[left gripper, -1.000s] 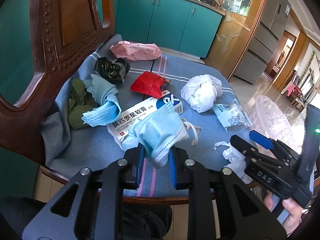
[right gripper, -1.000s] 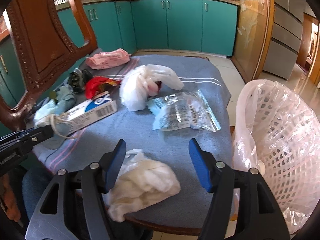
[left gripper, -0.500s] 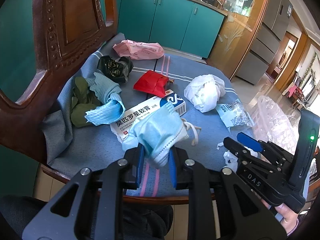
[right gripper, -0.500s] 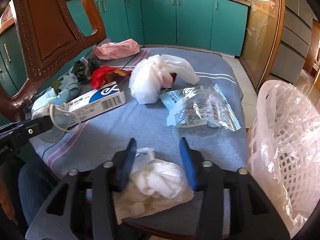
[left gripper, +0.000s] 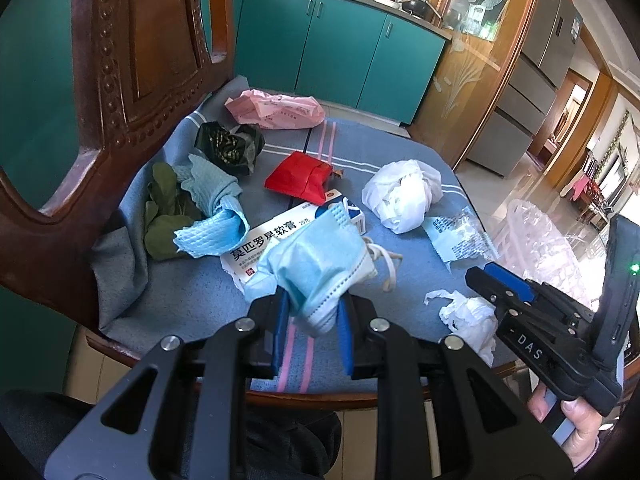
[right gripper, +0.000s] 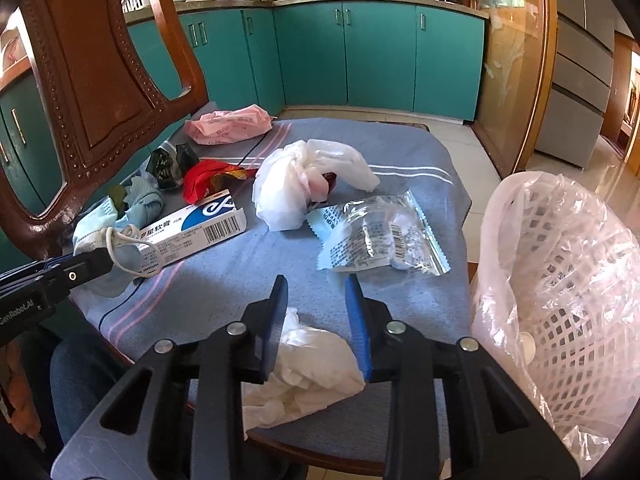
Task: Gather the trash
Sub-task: 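Close the right tool on the crumpled white tissue while the left tool holds the mask, then carry the tissue and blue mask over the wastebasket and open both tools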
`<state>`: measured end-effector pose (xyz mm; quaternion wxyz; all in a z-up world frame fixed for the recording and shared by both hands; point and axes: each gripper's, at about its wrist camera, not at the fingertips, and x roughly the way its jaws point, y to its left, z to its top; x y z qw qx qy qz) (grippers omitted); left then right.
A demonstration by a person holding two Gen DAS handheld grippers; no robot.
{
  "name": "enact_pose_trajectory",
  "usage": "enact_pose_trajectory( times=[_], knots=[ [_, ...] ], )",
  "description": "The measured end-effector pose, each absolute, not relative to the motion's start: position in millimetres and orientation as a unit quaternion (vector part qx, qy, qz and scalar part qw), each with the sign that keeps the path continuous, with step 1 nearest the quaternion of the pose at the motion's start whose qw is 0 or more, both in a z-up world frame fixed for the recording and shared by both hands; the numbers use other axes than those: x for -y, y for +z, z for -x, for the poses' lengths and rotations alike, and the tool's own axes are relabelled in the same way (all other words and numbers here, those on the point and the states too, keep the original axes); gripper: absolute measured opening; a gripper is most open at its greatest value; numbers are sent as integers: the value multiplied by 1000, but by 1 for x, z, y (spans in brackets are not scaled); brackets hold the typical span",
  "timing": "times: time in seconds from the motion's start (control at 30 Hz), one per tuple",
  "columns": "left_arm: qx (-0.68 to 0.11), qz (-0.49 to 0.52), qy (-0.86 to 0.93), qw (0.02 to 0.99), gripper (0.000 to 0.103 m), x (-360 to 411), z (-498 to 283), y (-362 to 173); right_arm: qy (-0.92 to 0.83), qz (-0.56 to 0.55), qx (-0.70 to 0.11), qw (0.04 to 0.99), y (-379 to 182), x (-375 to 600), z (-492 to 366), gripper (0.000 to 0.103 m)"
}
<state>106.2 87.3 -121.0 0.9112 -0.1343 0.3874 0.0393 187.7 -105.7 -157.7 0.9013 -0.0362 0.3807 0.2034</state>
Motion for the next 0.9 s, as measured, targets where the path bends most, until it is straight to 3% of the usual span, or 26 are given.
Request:
enact_pose_trajectory(
  times=[0.53, 0.57, 0.6, 0.67, 0.87, 0.9],
  knots=[
    [-381, 141, 40, 913, 23, -89, -105, -117, 215, 0, -386, 897, -145, 124, -188, 32],
    [-381, 141, 41, 913, 23, -89, -105, -117, 224, -1, -389, 894, -145, 123, -186, 37],
    [-382, 141, 41, 913, 23, -89, -105, -118, 232, -1, -391, 891, -144, 123, -182, 50],
    [-383, 141, 43, 912, 23, -89, -106, -119, 241, 6, -391, 888, -146, 118, -171, 66],
    [-379, 137, 40, 914, 23, -86, -104, -117, 233, 59, -410, 880, -169, 100, -162, 66],
    [-377, 137, 40, 915, 23, -86, -103, -116, 228, 64, -407, 882, -169, 99, -161, 60]
  ],
)
